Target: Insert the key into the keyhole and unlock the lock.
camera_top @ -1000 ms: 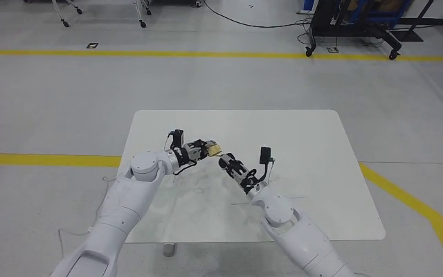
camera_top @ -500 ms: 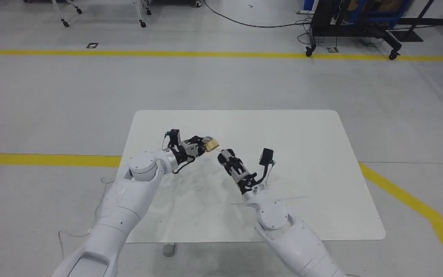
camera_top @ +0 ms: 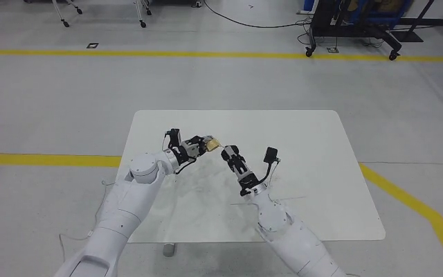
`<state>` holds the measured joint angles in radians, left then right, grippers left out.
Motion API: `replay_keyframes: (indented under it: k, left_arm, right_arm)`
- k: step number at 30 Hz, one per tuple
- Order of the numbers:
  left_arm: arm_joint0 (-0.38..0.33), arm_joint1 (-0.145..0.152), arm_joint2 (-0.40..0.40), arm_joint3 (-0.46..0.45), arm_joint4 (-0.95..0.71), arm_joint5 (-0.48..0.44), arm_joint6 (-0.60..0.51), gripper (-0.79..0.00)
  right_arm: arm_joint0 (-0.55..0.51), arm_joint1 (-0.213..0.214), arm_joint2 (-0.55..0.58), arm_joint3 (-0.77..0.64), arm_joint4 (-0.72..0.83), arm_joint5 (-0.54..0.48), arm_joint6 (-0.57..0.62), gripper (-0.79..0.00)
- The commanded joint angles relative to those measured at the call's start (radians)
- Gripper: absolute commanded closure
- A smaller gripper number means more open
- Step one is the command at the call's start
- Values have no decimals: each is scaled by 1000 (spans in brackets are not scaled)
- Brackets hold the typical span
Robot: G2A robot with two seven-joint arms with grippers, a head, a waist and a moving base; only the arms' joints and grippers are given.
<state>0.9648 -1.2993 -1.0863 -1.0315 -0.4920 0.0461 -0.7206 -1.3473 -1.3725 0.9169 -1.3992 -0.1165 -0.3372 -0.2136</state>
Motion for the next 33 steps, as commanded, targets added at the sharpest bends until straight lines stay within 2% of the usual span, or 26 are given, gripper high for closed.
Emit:
replay_keyframes:
  k: [1, 4, 15, 20, 29, 33]
  left_arm:
    - [2, 0, 0, -3, -2, 9, -4, 0]
    - [4, -1, -2, -5, -15, 24, -14, 0]
    - [3, -2, -3, -6, -18, 39, -28, 0]
    - [2, -2, -4, -6, -17, 47, -31, 0]
    - [3, -2, -2, -8, 1, 44, -26, 0]
    - [3, -2, -1, -7, 7, 44, -25, 0]
  right_arm:
    - [10, -4, -18, 30, -139, 4, -45, 0]
    - [30, -10, -44, 74, -281, 15, -99, 0]
    - [56, -33, -80, 135, -518, 32, -283, 0]
    - [67, -39, -76, 166, -625, 90, -356, 0]
    - [79, -53, -63, 217, -647, 119, -381, 0]
    - [85, -59, -63, 238, -646, 131, -350, 0]
